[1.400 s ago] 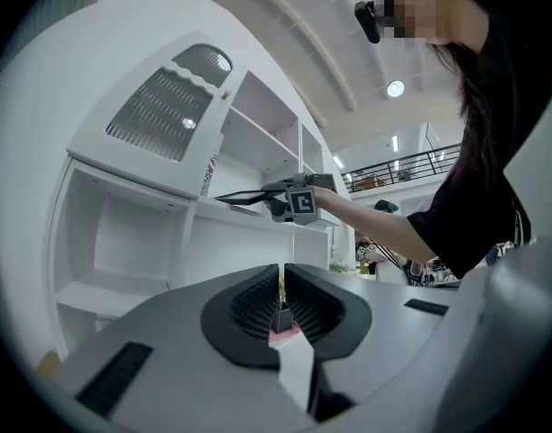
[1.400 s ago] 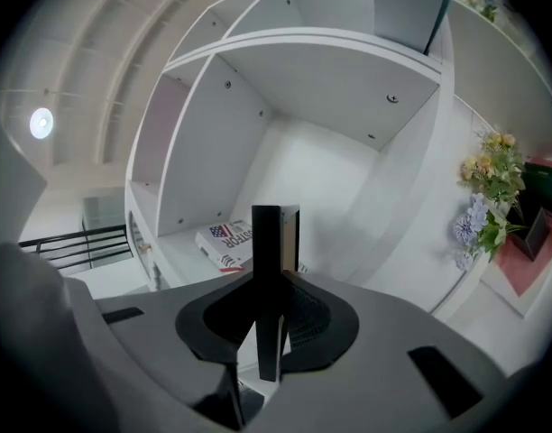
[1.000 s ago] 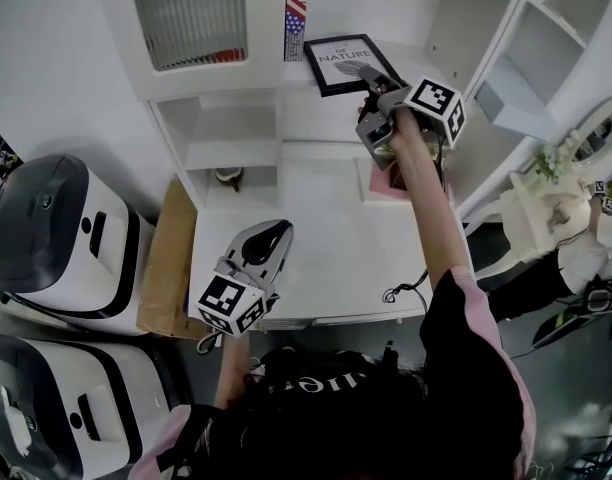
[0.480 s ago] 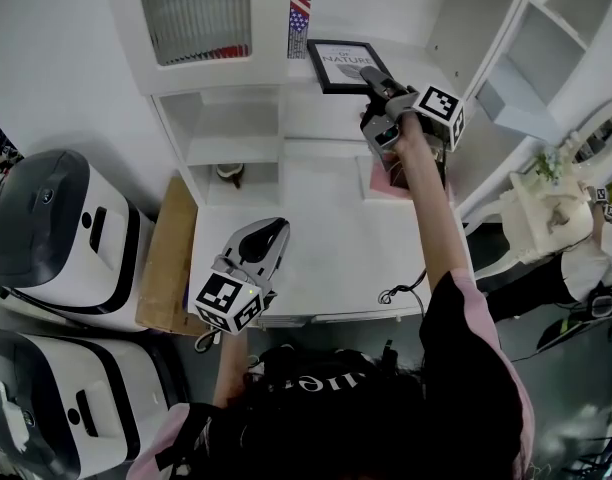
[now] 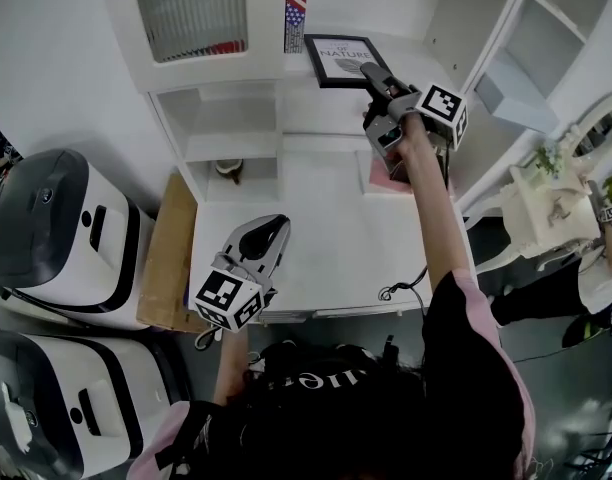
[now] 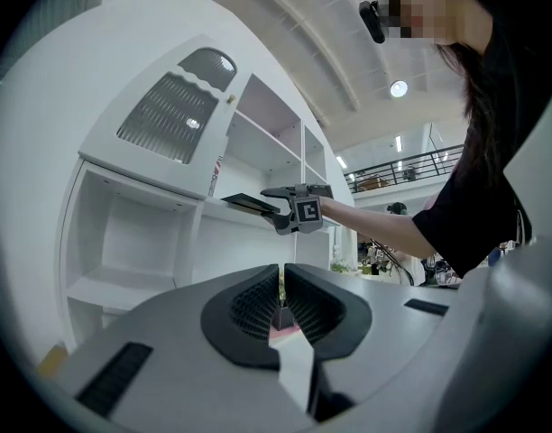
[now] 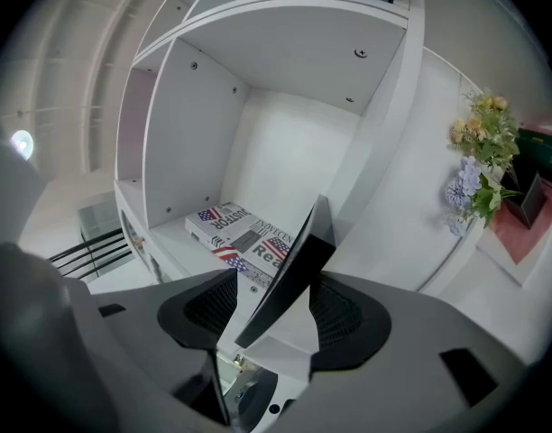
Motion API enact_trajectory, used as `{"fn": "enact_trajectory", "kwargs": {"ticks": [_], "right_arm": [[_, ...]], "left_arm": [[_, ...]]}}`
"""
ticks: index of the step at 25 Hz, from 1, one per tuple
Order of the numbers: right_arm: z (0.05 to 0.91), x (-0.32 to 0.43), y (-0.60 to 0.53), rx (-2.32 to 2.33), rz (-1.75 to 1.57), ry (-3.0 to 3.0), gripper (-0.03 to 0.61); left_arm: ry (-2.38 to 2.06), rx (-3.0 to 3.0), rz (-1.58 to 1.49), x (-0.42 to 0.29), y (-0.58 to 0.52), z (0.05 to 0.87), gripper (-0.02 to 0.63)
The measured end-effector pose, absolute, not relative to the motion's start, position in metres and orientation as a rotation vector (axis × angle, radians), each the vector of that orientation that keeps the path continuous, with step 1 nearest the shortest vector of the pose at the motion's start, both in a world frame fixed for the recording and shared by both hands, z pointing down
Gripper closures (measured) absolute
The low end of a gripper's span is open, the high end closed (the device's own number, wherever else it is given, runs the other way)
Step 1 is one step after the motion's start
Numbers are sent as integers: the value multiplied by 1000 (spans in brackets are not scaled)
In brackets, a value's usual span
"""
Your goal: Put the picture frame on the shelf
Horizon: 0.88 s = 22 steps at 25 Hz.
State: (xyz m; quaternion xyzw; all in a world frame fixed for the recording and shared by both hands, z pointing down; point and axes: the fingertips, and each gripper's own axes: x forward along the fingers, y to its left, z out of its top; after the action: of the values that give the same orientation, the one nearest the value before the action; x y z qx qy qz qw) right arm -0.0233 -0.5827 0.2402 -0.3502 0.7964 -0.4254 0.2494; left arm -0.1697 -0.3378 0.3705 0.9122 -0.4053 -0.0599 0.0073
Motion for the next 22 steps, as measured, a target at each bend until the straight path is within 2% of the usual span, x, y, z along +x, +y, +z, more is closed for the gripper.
{"fn": "enact_trajectory", "kwargs": {"ticks": [11, 22], "right_arm": [[270, -26, -536, -1051, -1002, 2344, 333], [350, -50, -455, -1131, -949, 2507, 333]], "left_arm": [[-1218, 2860, -165, -164, -330, 376, 583], [-1126, 2817, -98, -160, -316, 411, 583]]}}
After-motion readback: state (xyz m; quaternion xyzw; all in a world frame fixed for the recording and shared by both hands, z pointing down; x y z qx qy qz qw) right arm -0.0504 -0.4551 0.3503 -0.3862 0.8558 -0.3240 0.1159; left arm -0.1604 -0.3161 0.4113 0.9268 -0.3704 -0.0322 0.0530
